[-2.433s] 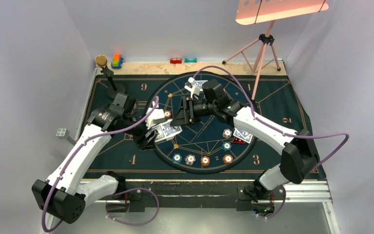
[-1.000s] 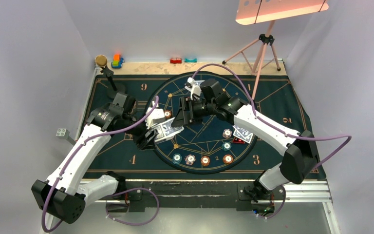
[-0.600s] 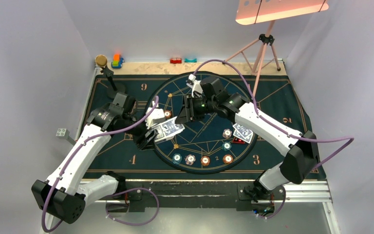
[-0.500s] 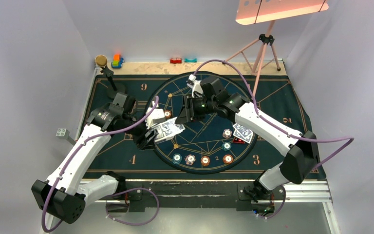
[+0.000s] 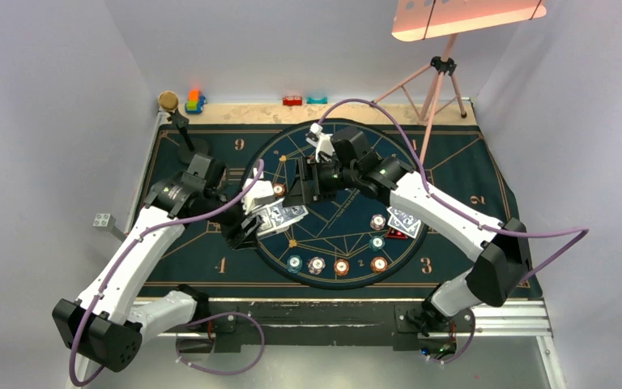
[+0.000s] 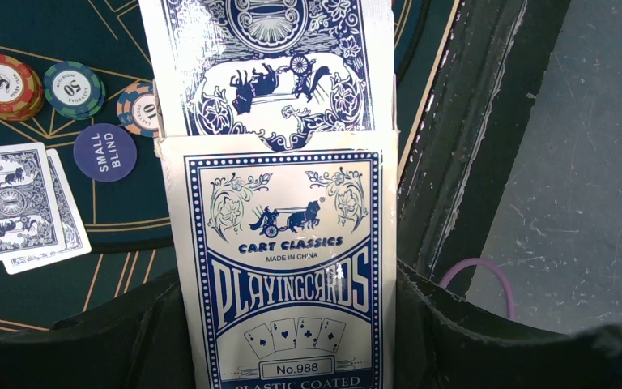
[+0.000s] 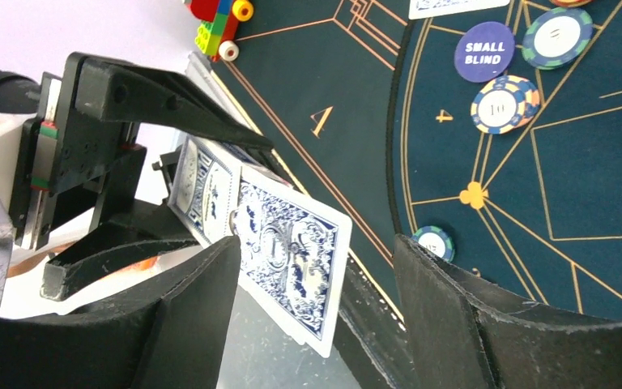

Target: Distribute texas hold em gaming equipment

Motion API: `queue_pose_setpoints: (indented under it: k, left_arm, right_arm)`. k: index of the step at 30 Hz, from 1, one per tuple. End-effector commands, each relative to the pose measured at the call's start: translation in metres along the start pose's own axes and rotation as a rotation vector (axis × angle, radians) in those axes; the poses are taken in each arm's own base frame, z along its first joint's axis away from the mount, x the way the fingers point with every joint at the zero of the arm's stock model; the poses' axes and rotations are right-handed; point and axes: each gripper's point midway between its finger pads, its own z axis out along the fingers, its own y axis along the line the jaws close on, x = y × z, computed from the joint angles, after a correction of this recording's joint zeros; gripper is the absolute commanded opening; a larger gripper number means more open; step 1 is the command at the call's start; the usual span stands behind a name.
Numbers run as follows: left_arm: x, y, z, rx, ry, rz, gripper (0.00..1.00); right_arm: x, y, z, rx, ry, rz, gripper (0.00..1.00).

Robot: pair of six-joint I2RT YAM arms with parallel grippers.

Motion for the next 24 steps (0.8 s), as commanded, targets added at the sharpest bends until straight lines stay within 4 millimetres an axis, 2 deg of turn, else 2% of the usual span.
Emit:
queue_pose_setpoints:
  k: [1,9,12,24]
  left_arm:
    - [-0.022,0.002,-0.010,-0.020,-0.072,0.053,0.10]
    - [-0.024,0.002,-0.011,-0.024,-0.074,0.057,0.10]
    - [-0.024,0.002,-0.012,-0.024,-0.075,0.058,0.10]
    - [-0.022,0.001,-0.011,-0.020,-0.070,0.056,0.09]
  right_arm:
    - [0.004,0.015,0.002,-0.058,0.019,-0.020,0.70]
    - [0.004,0.005,0.000,0.008,0.023,-0.037,0.58]
    - [0.005,0.007,-0.004,0.010,0.031,-0.049,0.56]
    - [-0.010,-0.001,-0.019,0.117,-0.035,-0.096,0.48]
